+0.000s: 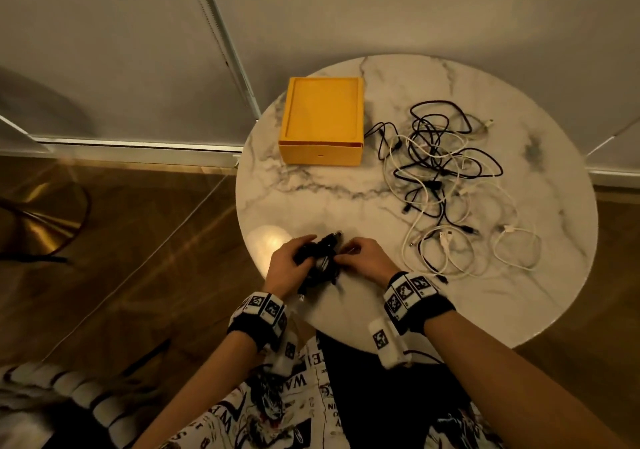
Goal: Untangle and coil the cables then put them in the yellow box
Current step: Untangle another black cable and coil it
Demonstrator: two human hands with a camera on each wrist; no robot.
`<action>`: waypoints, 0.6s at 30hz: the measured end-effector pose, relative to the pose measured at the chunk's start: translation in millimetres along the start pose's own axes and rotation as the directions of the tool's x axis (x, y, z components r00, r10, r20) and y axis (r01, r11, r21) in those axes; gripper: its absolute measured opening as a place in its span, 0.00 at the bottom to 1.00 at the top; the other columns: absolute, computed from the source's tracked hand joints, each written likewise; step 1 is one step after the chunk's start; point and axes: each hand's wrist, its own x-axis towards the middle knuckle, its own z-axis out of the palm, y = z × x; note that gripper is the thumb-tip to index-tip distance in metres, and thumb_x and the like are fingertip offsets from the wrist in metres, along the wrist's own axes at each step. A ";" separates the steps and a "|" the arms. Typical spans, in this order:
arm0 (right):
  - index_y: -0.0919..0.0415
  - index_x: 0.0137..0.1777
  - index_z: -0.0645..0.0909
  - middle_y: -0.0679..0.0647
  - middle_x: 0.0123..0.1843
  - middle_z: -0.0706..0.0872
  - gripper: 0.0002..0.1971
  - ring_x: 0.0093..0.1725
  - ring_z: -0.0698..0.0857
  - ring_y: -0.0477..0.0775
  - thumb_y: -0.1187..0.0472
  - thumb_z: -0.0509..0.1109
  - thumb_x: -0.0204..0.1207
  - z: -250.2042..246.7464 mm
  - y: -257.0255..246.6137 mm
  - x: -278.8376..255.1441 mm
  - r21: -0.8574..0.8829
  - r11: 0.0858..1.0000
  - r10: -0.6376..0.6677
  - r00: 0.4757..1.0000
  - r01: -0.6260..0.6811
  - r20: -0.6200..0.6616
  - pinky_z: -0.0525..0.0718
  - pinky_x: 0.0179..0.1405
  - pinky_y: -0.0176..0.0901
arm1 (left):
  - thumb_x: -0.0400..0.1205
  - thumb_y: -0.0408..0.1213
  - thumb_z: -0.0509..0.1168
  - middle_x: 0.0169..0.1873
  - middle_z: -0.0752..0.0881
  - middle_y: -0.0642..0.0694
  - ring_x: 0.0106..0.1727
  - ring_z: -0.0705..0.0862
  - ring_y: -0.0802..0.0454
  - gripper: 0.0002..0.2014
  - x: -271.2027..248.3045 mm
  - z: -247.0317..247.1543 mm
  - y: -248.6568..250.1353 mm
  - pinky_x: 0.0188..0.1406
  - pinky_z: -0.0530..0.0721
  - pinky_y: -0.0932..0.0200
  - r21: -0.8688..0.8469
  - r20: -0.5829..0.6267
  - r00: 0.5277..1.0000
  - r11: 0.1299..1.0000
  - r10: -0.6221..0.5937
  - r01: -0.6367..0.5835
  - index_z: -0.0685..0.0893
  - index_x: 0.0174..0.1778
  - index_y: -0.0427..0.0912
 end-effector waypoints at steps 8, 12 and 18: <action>0.63 0.37 0.80 0.62 0.32 0.84 0.09 0.19 0.82 0.43 0.72 0.68 0.78 -47.7 15.9 -21.0 0.131 0.986 0.096 0.994 -0.102 0.045 0.80 0.21 0.34 | 0.81 0.28 0.66 0.58 0.84 0.51 0.58 0.81 0.56 0.17 -9.2 -12.1 12.8 0.56 0.79 0.65 -0.115 -0.134 0.990 0.992 0.039 -0.055 0.83 0.63 0.47; 0.65 0.40 0.80 0.61 0.33 0.85 0.07 0.23 0.85 0.49 0.73 0.65 0.79 -99.0 26.5 -45.7 0.227 0.973 0.060 0.992 -0.035 -0.108 0.82 0.24 0.38 | 0.80 0.25 0.66 0.42 0.89 0.55 0.44 0.85 0.58 0.12 -0.8 -9.0 49.5 0.38 0.81 0.65 -0.064 -0.211 0.950 0.967 0.230 -0.248 0.86 0.49 0.47; 0.65 0.47 0.79 0.59 0.26 0.84 0.02 0.16 0.80 0.53 0.69 0.64 0.79 -135.9 56.9 -93.2 0.375 0.927 0.137 0.954 -0.028 -0.266 0.64 0.15 0.36 | 0.81 0.21 0.62 0.31 0.88 0.47 0.32 0.84 0.54 0.14 12.4 41.8 106.6 0.34 0.82 0.63 -0.137 0.207 0.930 0.950 0.303 -0.279 0.88 0.44 0.42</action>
